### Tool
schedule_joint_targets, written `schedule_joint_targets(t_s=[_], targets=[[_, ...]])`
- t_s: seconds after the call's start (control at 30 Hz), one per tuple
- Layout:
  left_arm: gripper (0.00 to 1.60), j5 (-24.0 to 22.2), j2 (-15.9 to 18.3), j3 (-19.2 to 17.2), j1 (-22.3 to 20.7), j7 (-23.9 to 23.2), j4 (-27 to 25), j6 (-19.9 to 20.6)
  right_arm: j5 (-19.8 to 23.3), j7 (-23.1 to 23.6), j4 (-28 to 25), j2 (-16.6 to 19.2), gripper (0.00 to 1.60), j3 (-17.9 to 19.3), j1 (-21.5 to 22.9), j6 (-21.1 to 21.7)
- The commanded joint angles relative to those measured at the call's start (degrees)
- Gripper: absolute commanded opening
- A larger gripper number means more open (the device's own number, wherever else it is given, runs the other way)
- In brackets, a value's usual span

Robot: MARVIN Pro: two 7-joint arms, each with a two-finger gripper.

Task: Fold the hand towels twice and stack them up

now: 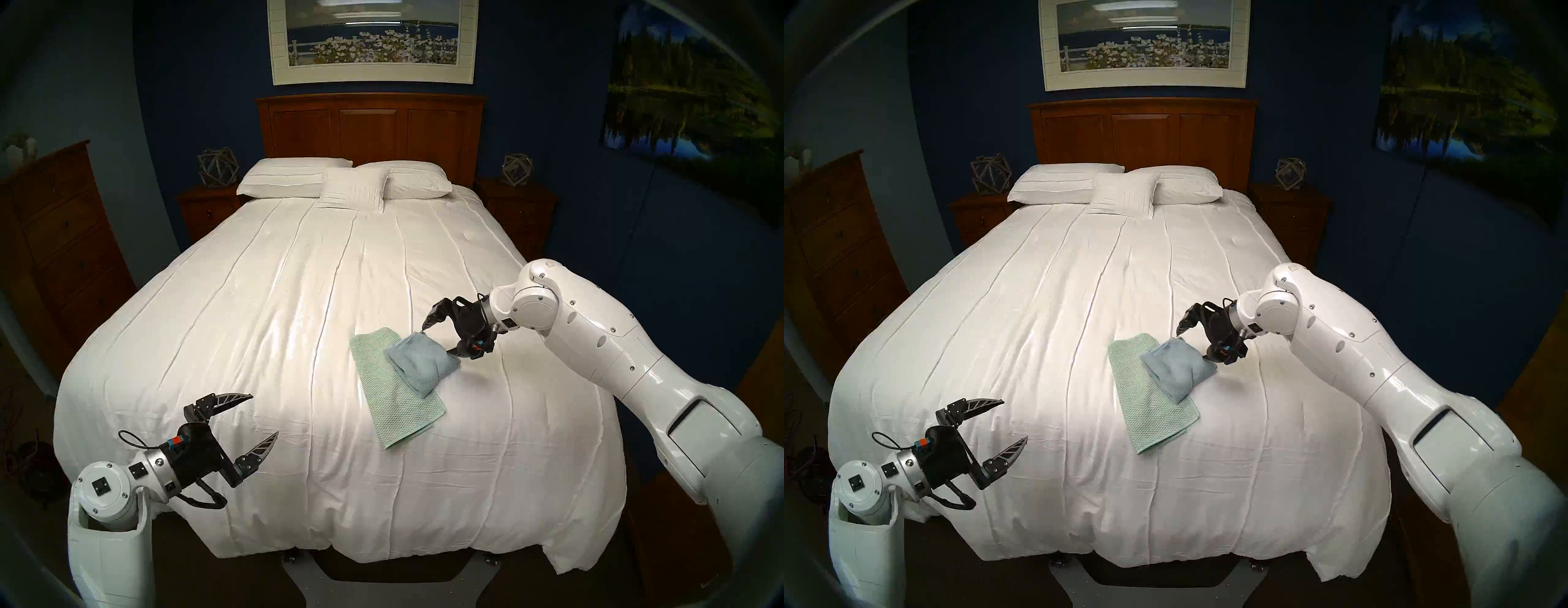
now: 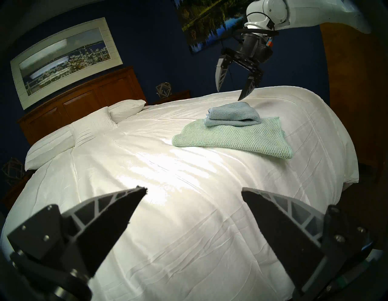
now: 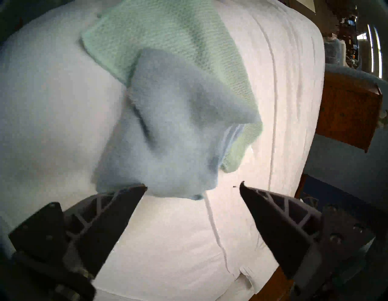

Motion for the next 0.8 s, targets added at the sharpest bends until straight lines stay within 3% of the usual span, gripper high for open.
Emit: schedule_joint_targets(t_s=[0.0,0.13,0.2,0.23,0.47,0.77], targets=[[1.6,-0.3,0.0,0.0,0.0,-0.1,-0.9,-0.1,3.9,2.8,-6.0,6.2,1.6,4.8,-6.0,-2.0],[1.6,-0.3,-0.1,0.0,0.1,-0.1,-1.0,-0.1,6.7,2.5,-8.1,8.3,1.6,6.2,-7.4,-2.1],[1.6,-0.3,-0.1,-0.1,0.2,-0.2,-1.1,-0.1,9.0,1.5,-12.0,10.9,1.6,6.8,-8.8,-1.2],[1.6,-0.3,-0.1,-0.1,0.2,-0.2,-1.1,-0.1,9.9,1.3,-11.1,10.6,1.6,7.0,-8.8,-1.6],[1.6,-0.4,-0.1,-0.1,0.3,-0.2,-1.2,0.0,8.0,-0.7,-16.9,11.6,1.6,8.7,-12.0,3.7],[1.6,-0.4,-0.1,-0.1,0.3,-0.1,-1.2,-0.1,3.1,-2.3,-11.1,4.1,1.6,7.2,-8.8,6.8]])
